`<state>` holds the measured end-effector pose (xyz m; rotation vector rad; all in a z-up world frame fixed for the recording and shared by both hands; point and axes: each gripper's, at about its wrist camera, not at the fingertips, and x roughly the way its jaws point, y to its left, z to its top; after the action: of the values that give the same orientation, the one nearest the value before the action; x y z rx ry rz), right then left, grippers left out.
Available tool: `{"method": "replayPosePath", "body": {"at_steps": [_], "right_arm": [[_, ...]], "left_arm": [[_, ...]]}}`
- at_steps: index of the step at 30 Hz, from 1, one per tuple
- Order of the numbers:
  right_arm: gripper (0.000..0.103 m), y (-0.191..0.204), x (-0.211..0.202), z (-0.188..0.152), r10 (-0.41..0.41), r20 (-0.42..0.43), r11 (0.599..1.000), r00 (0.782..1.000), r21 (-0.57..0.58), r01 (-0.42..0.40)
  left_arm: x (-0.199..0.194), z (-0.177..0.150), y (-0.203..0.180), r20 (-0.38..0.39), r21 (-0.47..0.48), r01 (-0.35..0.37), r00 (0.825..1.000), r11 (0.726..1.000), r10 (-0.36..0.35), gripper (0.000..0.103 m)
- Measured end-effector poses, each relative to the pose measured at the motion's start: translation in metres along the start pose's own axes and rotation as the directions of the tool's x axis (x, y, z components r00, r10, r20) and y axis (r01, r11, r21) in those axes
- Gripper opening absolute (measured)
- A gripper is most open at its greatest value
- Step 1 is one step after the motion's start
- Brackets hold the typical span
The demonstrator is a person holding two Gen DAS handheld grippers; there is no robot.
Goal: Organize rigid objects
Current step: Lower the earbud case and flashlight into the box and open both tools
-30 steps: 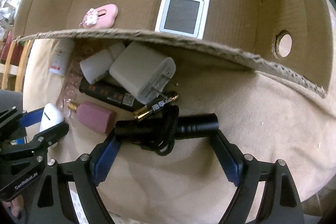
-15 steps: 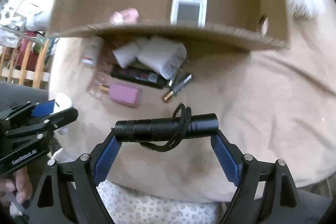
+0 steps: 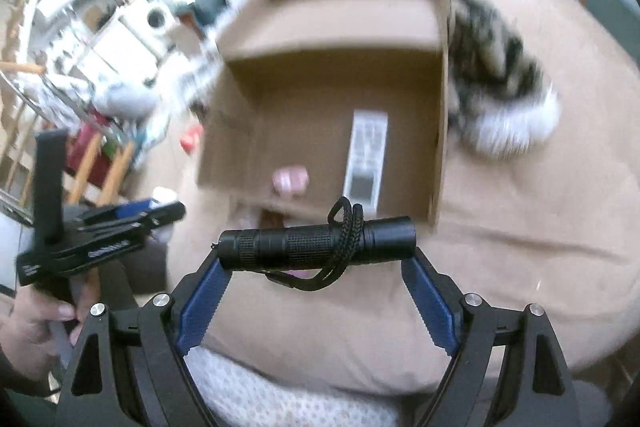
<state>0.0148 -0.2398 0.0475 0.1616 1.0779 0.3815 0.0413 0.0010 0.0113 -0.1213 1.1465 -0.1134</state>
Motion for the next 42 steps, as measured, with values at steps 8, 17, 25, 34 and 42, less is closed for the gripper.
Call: {"method": "replayPosePath", "body": {"at_steps": [8,17,25,34,42], "right_arm": [[0.092,0.005,-0.024,0.053,0.027,0.160,1.000,0.987,0.006,-0.028],[0.092,-0.015,0.035,0.077,0.013,0.137,0.998,0.991,0.062,-0.022],[0.092,-0.049,0.110,0.055,0.029,0.066,0.987,0.997,0.155,-0.039],[0.092,-0.042,0.141,0.054,-0.030,0.005,0.997,1.000,0.067,0.030],[0.092,-0.032,0.145,0.055,-0.065,-0.017,0.998,0.998,0.016,0.065]], "left_arm": [[-0.009,0.048,-0.015,0.064,0.013,0.012,0.998,1.000,-0.013,0.040],[0.042,0.071,-0.030,0.045,0.056,-0.042,0.998,0.998,0.039,0.040],[0.099,0.064,-0.025,0.001,0.075,-0.075,0.997,0.994,0.075,0.040],[0.125,0.058,-0.021,-0.010,0.087,-0.096,0.995,0.991,0.098,0.040],[0.122,0.057,-0.021,-0.006,0.094,-0.086,0.996,0.992,0.087,0.040]]}}
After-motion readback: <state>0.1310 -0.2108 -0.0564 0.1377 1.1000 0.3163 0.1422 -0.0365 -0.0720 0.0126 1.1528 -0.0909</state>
